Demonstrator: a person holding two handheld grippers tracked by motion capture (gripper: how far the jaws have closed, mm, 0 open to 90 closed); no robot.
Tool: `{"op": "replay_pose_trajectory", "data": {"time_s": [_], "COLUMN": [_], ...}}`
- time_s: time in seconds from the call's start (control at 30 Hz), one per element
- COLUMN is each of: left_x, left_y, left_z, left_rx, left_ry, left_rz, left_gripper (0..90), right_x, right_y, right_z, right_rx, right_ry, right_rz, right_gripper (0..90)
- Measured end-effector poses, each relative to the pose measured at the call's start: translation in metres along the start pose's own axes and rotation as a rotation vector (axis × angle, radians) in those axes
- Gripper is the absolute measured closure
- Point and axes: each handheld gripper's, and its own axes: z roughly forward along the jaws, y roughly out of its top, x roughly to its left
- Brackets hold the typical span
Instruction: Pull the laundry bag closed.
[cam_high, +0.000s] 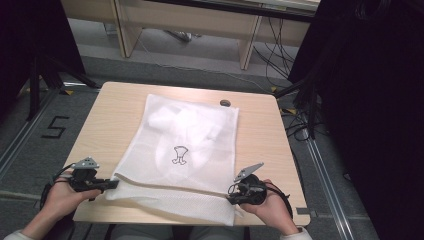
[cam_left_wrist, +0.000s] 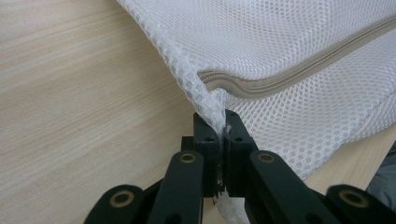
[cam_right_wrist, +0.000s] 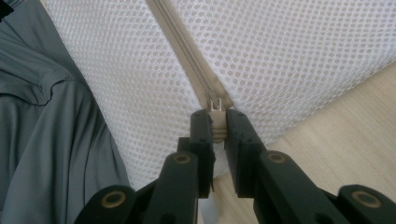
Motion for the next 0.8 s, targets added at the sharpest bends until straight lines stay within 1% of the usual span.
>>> {"op": "replay_pose_trajectory", "data": {"time_s": [0.03,0.1,0.17,0.2,0.23,0.27,0.3,0.33,0.43,0.47,0.5,0.57,0.6,0.63,0.67,0.7,0.73,0.77,0.8], "left_x": [-0.0001,-0.0001,-0.0001,-0.0007,-0.0007,-0.0003,-0.0002,-0.0002,-0.0003,-0.0002,-0.0002,-0.0004,0.0012,-0.0002,0.0008,0.0019,0.0017,-0.0007,-0.0011], "left_y": [0.0000,0.0000,-0.0001,-0.0009,-0.0003,-0.0002,-0.0003,-0.0004,-0.0004,-0.0005,-0.0006,-0.0009,-0.0012,-0.0011,-0.0004,-0.0002,-0.0004,-0.0009,-0.0013], "left_z": [0.0002,0.0001,0.0001,0.0015,0.0004,0.0004,0.0004,0.0005,0.0004,0.0006,0.0006,0.0012,0.0006,0.0017,0.0002,-0.0001,0.0001,0.0022,0.0027], "left_rx": [0.000,0.001,0.000,-0.022,-0.001,0.001,0.003,0.001,0.003,0.002,0.003,-0.002,0.012,0.009,0.034,0.044,0.041,0.012,0.003], "left_ry": [0.000,0.000,-0.001,0.002,0.007,-0.001,0.001,0.000,0.000,-0.001,-0.002,-0.002,0.003,0.010,0.007,-0.002,-0.001,-0.002,0.002], "left_rz": [0.000,0.000,-0.001,-0.006,-0.003,-0.003,-0.001,-0.004,-0.003,-0.002,-0.003,-0.004,0.025,0.014,0.030,0.040,0.039,0.007,0.011], "left_gripper": [85.8,85.8,85.8,85.8,85.8,85.8,85.8,85.8,85.8,85.8,85.8,85.8,85.7,85.7,85.6,85.6,85.5,85.4,85.2], "right_x": [0.0007,-0.0008,-0.0014,-0.0012,-0.0012,-0.0010,-0.0019,-0.0016,-0.0025,-0.0034,-0.0035,-0.0036,-0.0039,-0.0039,-0.0029,-0.0012,-0.0013,-0.0031,-0.0031], "right_y": [-0.0006,-0.0016,-0.0028,-0.0034,-0.0039,-0.0043,-0.0044,-0.0048,-0.0054,-0.0052,-0.0052,-0.0056,-0.0058,-0.0058,-0.0059,-0.0061,-0.0062,-0.0063,-0.0065], "right_z": [-0.0005,-0.0006,-0.0002,0.0003,-0.0002,0.0006,0.0002,0.0008,0.0025,0.0041,0.0048,0.0059,0.0064,0.0068,0.0069,0.0063,0.0066,0.0073,0.0074], "right_rx": [0.004,0.008,0.011,0.014,0.016,0.015,0.021,0.025,0.032,0.026,0.031,0.038,0.039,0.039,0.040,0.056,0.054,0.045,0.045], "right_ry": [0.002,0.000,0.004,-0.001,0.005,0.000,0.000,0.002,0.004,0.001,-0.002,0.002,0.006,0.005,0.001,0.008,0.010,0.004,0.015], "right_rz": [0.014,0.005,0.009,0.013,0.018,0.018,0.009,0.015,0.012,-0.003,-0.006,0.001,-0.002,0.000,0.012,0.045,0.044,0.019,0.026], "right_gripper": [82.2,82.2,82.2,82.2,82.2,82.2,82.2,82.2,82.2,82.2,82.2,82.1,82.1,82.0,82.0,82.0,81.9,81.9,81.8]}}
